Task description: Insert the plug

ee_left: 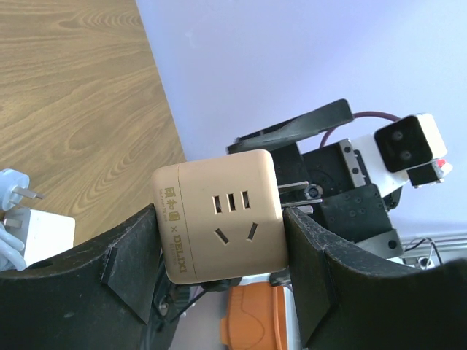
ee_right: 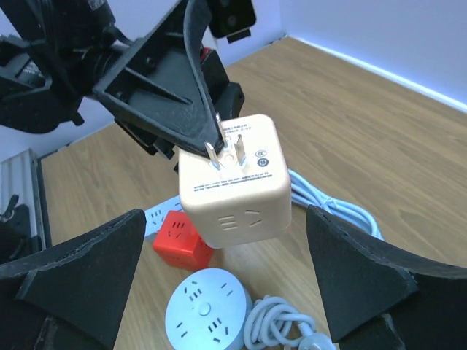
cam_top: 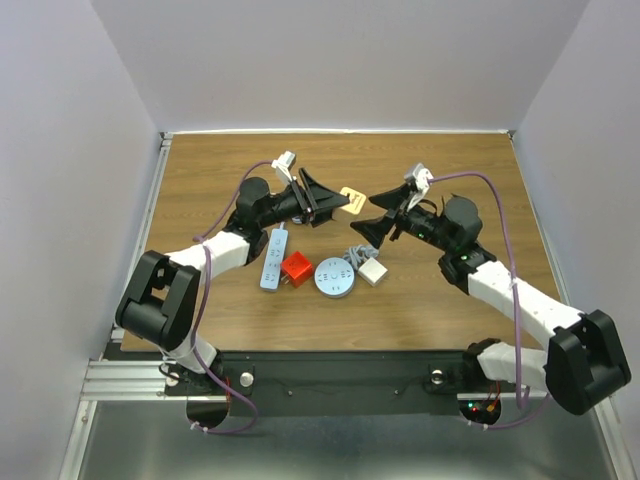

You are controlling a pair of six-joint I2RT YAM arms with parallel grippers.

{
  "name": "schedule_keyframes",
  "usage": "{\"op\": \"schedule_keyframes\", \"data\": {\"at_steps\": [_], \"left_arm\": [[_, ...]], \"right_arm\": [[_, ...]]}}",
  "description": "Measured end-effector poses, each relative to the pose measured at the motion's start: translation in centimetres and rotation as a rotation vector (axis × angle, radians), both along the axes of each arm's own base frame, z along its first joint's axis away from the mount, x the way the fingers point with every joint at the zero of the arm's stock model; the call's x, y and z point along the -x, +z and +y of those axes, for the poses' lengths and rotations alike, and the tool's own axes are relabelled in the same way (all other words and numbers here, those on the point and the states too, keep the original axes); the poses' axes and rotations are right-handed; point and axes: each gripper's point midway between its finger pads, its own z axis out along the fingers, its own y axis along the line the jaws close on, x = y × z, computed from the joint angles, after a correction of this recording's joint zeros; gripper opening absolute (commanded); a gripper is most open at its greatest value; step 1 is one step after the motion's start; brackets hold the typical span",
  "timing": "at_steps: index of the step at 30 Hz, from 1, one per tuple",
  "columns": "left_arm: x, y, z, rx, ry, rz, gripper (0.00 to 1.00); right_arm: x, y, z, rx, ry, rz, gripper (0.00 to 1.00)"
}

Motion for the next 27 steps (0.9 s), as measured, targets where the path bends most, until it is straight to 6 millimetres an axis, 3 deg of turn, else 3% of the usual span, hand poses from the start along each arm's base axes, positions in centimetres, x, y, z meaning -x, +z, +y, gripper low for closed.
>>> {"op": "schedule_keyframes", "data": {"at_steps": [8,16,18,20,22,25,27], "left_arm": [[0.5,0.6,0.3,0.012,0.002,0.004,0.00],[1.0,0.6,0.3,0.016,-0.003,0.011,0.00],[1.1,0.4,0.2,0.014,-0.005,0.016,0.00],[1.2,0.4,0.1,0.014,-0.008,0.017,0.00],[1.1,0.4,0.1,0.014,-0.003,0.017,0.00],[1.0,0.3,0.2,0.013,0.003,0.024,0.00],[1.0,0.2,0.2,0.012,0.004,0.031,0.00]], "right_arm": [[-0.8,-2.7,1.1,0.029,0.035,0.057,0.95],[-1.4,-1.8,1.7,0.012,0.054,0.021,0.95],[-1.6,-1.3,1.9,0.005,0.061,0.004,0.88],[-1.7,-0.9,2.2,-0.001,0.076,-0.004,0.72],[-1.6,-0.8,2.6,-0.006,0.103,-0.005,0.63],[-1.5,-0.7,2.9,-0.008,0.119,-0.013,0.54],[-1.4,-0.8,3.0,-0.008,0.129,-0.017,0.36]]}}
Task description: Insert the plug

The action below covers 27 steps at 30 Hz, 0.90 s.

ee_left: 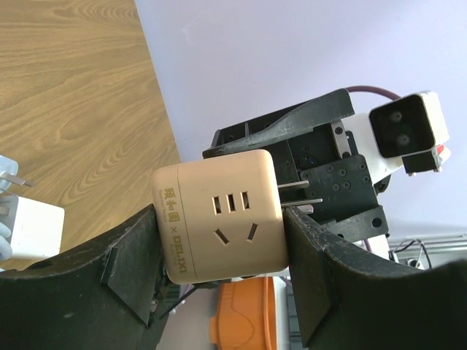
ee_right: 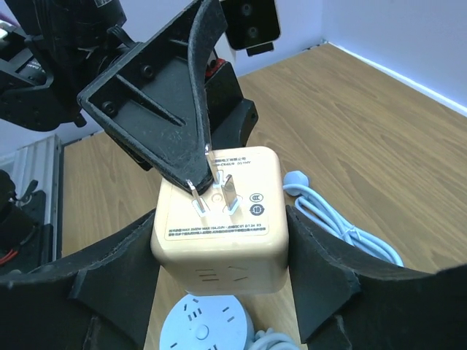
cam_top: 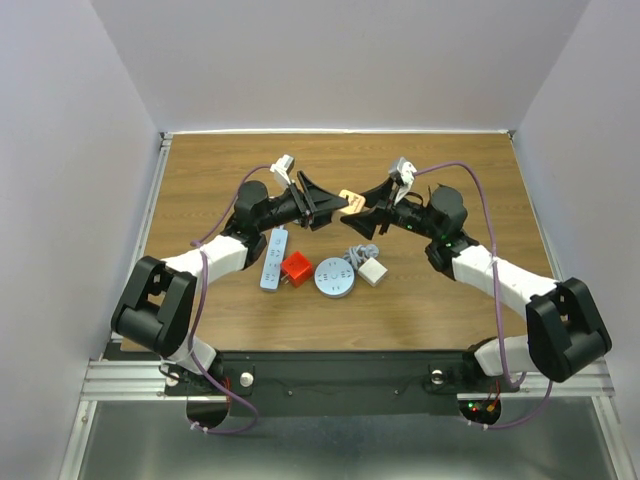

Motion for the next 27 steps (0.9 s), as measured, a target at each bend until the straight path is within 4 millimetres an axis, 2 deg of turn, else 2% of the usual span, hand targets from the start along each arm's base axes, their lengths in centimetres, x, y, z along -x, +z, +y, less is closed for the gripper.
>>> {"op": "schedule_keyframes", "data": {"at_steps": [1,2,3,4,7,11,18,20,23,27], "left_arm": [[0.0,0.0,0.0,-0.001,-0.003,-0.004,0.02],[0.0,0.0,0.0,-0.001,-0.003,-0.006,0.17],[0.1,0.0,0.0,-0.001,-0.004,-0.008,0.25],[0.1,0.0,0.0,-0.001,-0.005,-0.011,0.37],[0.0,0.0,0.2,-0.008,-0.009,-0.026,0.56],[-0.6,-0.2,1.0,-0.032,-0.003,-0.075,0.71],[-0.9,0.1,1.9,-0.061,-0.021,-0.204,0.89],[-1.0,0.4,2.0,-0.083,-0.024,-0.317,0.92],[-2.2,1.1,3.2,-0.111,0.015,-0.471,0.98],[-3.1,2.2,4.5,-0.132,0.052,-0.617,0.98]], "right_arm": [[0.0,-0.1,0.0,-0.001,0.004,0.003,0.21],[0.1,0.0,0.1,-0.003,0.006,0.005,0.00],[0.1,0.0,0.1,-0.005,0.008,0.005,0.00],[0.1,0.0,0.1,-0.007,0.009,0.009,0.00],[0.1,-0.1,0.2,-0.015,0.010,0.029,0.00],[-0.1,-0.3,0.5,-0.009,0.015,0.068,0.00],[0.2,-0.1,0.8,-0.021,0.051,0.214,0.00],[0.4,-0.2,0.5,-0.040,0.054,0.299,0.01],[-0.3,-0.5,-1.2,-0.073,0.012,0.426,0.00],[-1.4,-0.6,-3.0,-0.115,-0.039,0.527,0.00]]}}
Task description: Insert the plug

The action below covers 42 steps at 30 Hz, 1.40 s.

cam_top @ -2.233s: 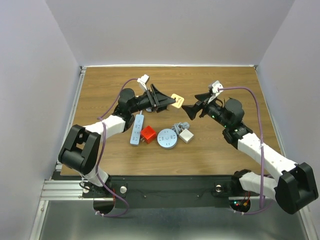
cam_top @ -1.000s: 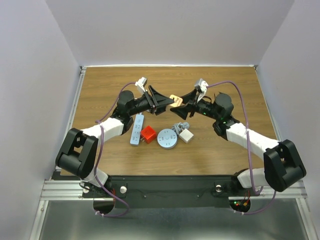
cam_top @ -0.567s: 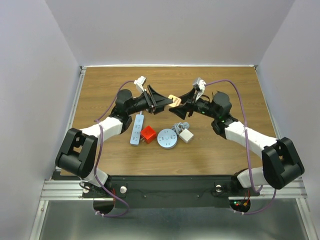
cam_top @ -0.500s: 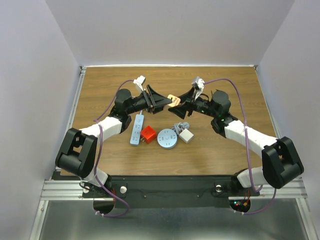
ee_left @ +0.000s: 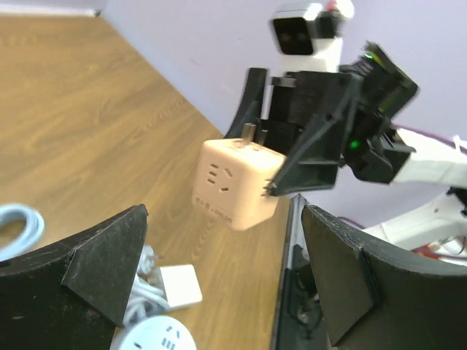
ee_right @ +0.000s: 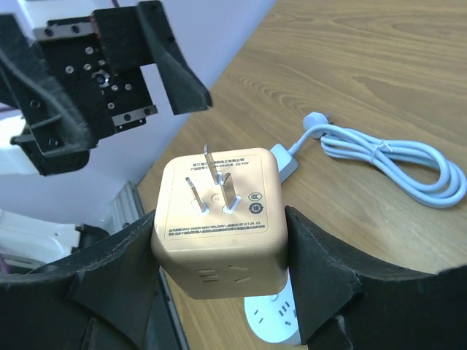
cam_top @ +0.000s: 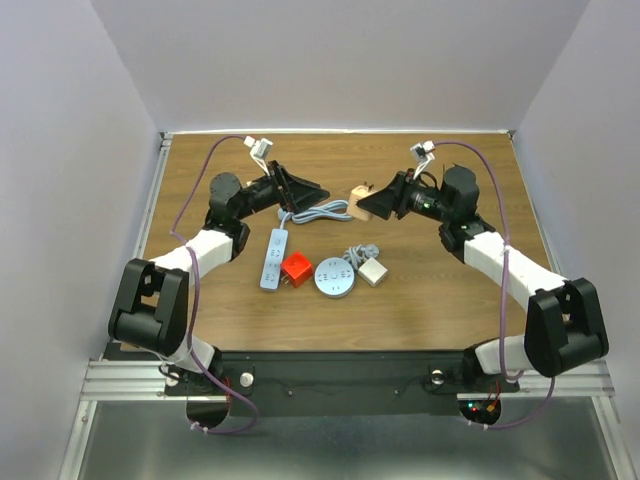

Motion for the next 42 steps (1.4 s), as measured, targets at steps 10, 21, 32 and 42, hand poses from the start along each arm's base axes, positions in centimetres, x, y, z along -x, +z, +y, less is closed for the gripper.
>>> {"op": "schedule_keyframes", "data": {"at_steps": [10,21,32,42], "left_arm": [[3.8,2.3,-1.4,0.021,-0.182,-0.228,0.98],[5.6,1.8,-4.7,0.013,-0.298,-0.192,0.98],[4.8,1.8,-6.7,-0.013,-0.293,-0.155,0.98],[4.9,0.8,-8.0,-0.037,-0.324,-0.107,0.48]], "right_arm": [[1.0,3.3,-0.2,-0.087,0.120,0.098,0.00],[2.7,3.5,0.6,-0.115,0.301,0.209,0.00],[3.4,4.0,0.3,-0.129,0.348,0.226,0.01],[3.8,4.0,0.4,-0.127,0.368,0.209,0.00]]}}
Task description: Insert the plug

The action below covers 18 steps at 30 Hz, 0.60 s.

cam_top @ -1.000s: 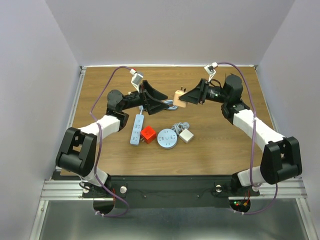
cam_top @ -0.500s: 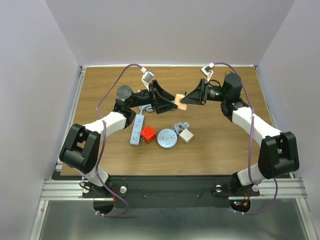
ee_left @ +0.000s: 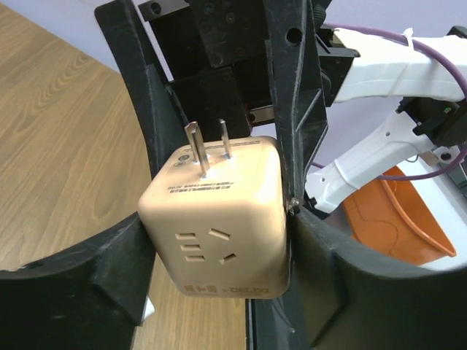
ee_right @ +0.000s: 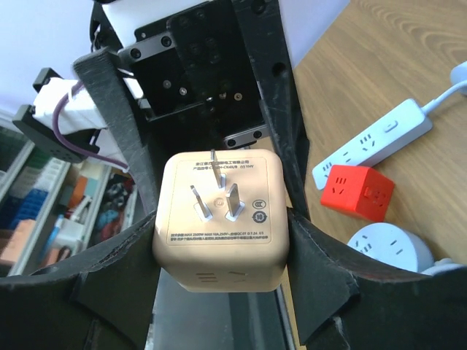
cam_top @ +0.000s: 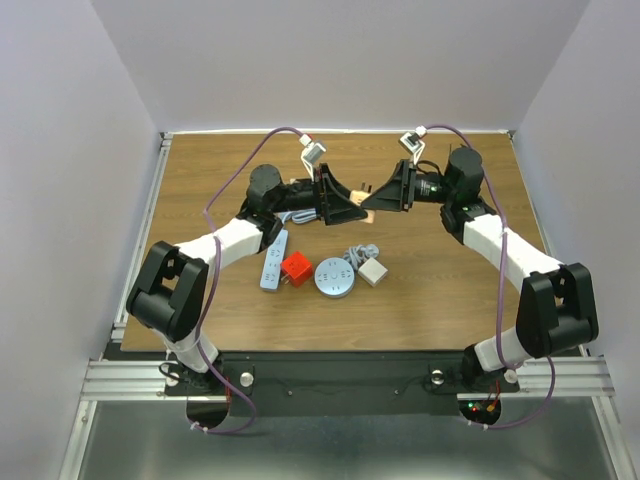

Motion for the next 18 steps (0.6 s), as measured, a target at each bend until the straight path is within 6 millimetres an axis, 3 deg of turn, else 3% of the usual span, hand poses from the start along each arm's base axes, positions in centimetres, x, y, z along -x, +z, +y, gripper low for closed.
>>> {"op": "schedule_keyframes", "data": {"at_steps": [2,3,4,6,9,11,12,14,18], "left_arm": [[0.0,0.1,-0.1,-0.001,-0.004,0.013,0.27],[0.2,0.2,-0.2,-0.001,-0.012,0.013,0.08],[0.3,0.1,-0.2,-0.002,-0.015,0.013,0.00],[0.4,0.1,-0.3,-0.004,-0.018,0.015,0.00],[0.4,-0.1,-0.3,-0.004,-0.023,0.028,0.00],[0.5,-0.5,-0.2,0.001,-0.022,0.046,0.00],[0.4,-0.6,-0.2,0.005,-0.017,0.057,0.00],[0.3,-0.8,-0.1,0.009,-0.007,0.072,0.00],[-0.2,-1.5,0.4,0.014,0.031,0.127,0.00]], "right_arm": [[-0.1,0.0,-0.1,0.000,-0.003,-0.020,0.00],[-0.2,0.0,-0.1,0.000,-0.005,-0.024,0.01],[-0.2,0.0,-0.1,0.000,-0.004,-0.023,0.03],[-0.2,-0.1,-0.1,0.001,-0.004,-0.025,0.14],[-0.8,-0.5,-0.1,0.005,-0.020,-0.026,0.45],[-1.2,-0.9,0.0,0.009,-0.031,-0.017,0.57],[-1.3,-1.0,0.0,0.011,-0.032,-0.012,0.69],[-1.6,-1.4,0.1,0.014,-0.031,-0.003,0.77],[-2.1,-1.6,0.0,0.019,-0.038,-0.016,0.79]]}}
